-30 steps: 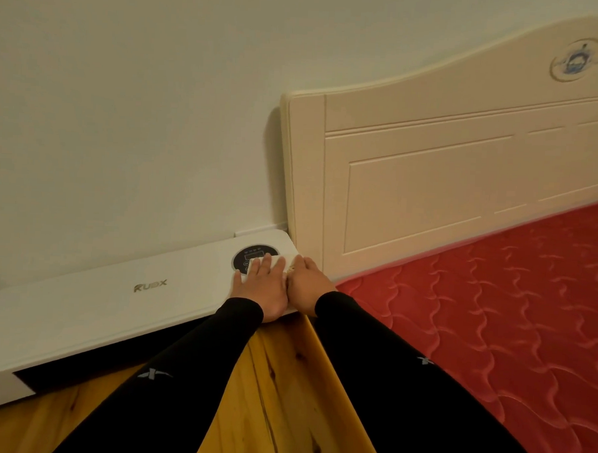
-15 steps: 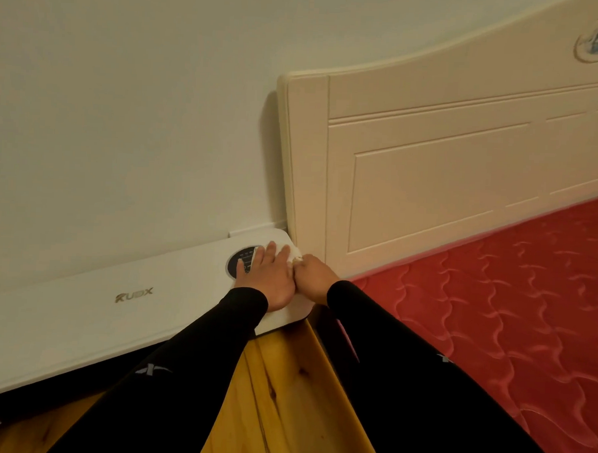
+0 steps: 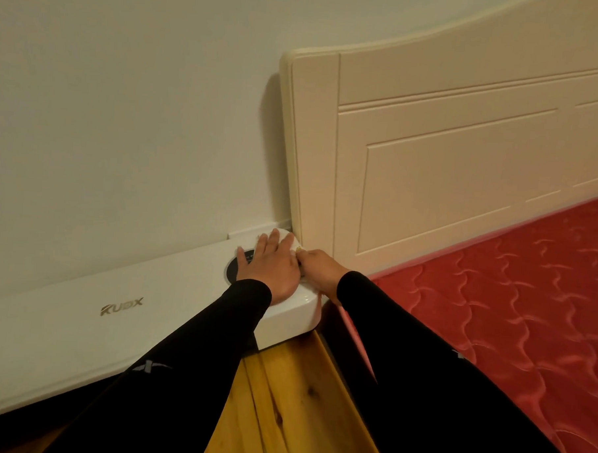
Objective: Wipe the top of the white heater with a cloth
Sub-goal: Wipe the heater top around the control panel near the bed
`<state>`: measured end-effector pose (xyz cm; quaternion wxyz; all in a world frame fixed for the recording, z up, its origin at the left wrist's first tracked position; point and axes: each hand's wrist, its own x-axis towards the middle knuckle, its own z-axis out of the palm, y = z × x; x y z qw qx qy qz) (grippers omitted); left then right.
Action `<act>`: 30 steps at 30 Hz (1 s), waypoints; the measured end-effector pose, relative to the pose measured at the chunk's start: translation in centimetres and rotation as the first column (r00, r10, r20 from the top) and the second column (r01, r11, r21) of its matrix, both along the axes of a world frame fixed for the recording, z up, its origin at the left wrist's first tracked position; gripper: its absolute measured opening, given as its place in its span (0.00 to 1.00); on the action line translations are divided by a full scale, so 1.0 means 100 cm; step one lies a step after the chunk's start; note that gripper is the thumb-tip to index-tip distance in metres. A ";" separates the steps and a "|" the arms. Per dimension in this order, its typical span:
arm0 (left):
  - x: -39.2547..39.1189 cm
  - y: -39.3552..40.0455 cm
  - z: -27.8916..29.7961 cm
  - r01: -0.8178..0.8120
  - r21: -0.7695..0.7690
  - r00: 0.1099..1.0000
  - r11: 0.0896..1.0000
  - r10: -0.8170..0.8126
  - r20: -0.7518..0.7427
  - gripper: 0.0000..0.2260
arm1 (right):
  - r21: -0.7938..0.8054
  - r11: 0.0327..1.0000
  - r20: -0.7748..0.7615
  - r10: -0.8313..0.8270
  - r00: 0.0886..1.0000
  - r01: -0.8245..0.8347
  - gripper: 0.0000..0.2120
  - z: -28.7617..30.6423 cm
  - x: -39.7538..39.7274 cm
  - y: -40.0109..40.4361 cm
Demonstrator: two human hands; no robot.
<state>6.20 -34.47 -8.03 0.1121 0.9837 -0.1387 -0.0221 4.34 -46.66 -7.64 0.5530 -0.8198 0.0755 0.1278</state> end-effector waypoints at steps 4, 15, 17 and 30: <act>0.007 -0.001 -0.002 -0.011 0.005 1.000 1.000 0.011 0.010 0.24 | 0.080 0.995 -0.032 -0.055 0.998 0.057 0.23 -0.003 0.006 -0.001; 0.010 0.000 0.000 -0.002 0.030 1.000 1.000 0.002 -0.014 0.25 | 0.072 0.997 -0.007 -0.029 1.000 0.029 0.25 -0.001 0.003 -0.003; 0.008 0.000 0.002 -0.001 0.029 1.000 1.000 0.002 -0.031 0.25 | 0.087 0.996 -0.011 -0.034 0.999 0.034 0.25 0.002 -0.002 -0.003; -0.040 -0.004 0.007 0.012 0.022 0.996 1.000 -0.010 -0.083 0.25 | -0.020 1.000 0.029 0.025 0.999 -0.024 0.24 0.011 -0.057 -0.004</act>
